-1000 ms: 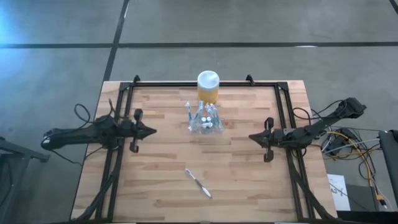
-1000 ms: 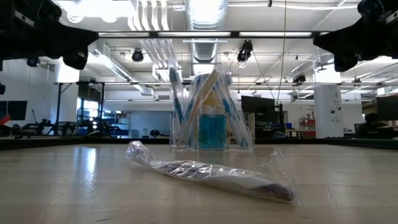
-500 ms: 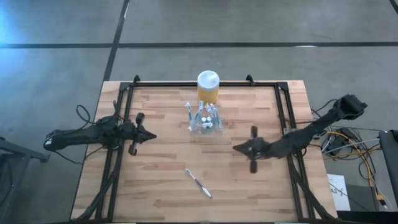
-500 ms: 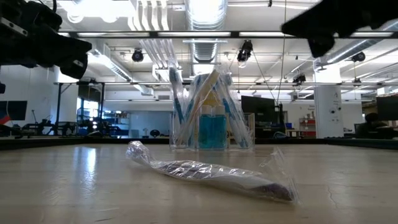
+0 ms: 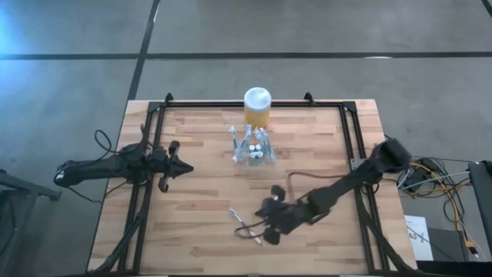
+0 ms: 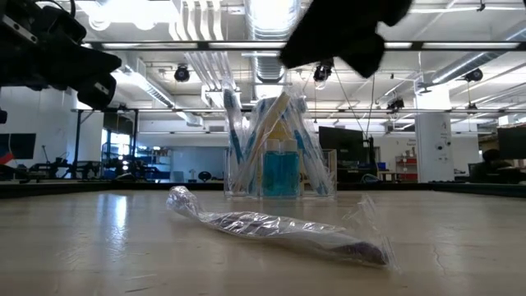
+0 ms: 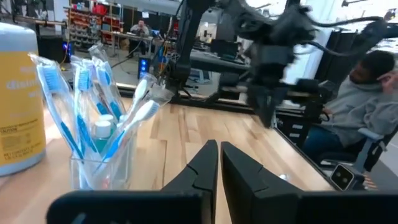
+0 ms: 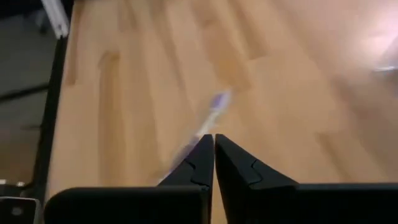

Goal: Pick & Place toothbrushing station
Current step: Put the purple toothbrush into the left of the transparent organizer

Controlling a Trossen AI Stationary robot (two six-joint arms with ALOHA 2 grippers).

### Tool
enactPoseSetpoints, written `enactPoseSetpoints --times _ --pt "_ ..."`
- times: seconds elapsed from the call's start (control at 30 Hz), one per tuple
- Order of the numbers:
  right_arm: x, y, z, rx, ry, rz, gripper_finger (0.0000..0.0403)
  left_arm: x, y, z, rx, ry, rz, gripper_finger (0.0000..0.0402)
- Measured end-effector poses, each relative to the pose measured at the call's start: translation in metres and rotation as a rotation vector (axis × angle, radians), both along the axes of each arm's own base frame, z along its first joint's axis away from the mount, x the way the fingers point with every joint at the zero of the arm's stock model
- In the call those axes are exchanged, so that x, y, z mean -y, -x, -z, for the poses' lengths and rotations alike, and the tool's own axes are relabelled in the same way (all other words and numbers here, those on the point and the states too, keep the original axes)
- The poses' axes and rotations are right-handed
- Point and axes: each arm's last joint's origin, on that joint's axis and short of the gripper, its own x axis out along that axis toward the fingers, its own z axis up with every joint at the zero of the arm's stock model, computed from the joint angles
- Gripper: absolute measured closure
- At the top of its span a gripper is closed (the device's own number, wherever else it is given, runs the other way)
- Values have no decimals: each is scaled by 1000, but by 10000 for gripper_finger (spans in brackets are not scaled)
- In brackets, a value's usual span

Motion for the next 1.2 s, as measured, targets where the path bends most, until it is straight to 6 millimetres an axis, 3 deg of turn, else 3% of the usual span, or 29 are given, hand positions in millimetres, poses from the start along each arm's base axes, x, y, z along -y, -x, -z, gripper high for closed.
enactPoseSetpoints --times 0.13,0.3,0.5,0.67,1.0,1.2 --pt "-18 -43 9 -107 -121 -27 350 0 0 4 -39 5 8 376" --pt "-20 -84 25 -325 -158 133 278 1 0 5 -61 17 15 379" --pt "-21 -115 46 -516 -153 185 206 1 0 5 -71 39 47 377" --pt "-24 -127 59 -583 -158 202 176 4 1 5 -70 37 126 382" --pt "-22 -128 76 -674 -118 207 201 4 1 6 -73 35 128 382" --pt "-21 -127 81 -684 -73 128 292 4 1 6 -74 37 128 382"
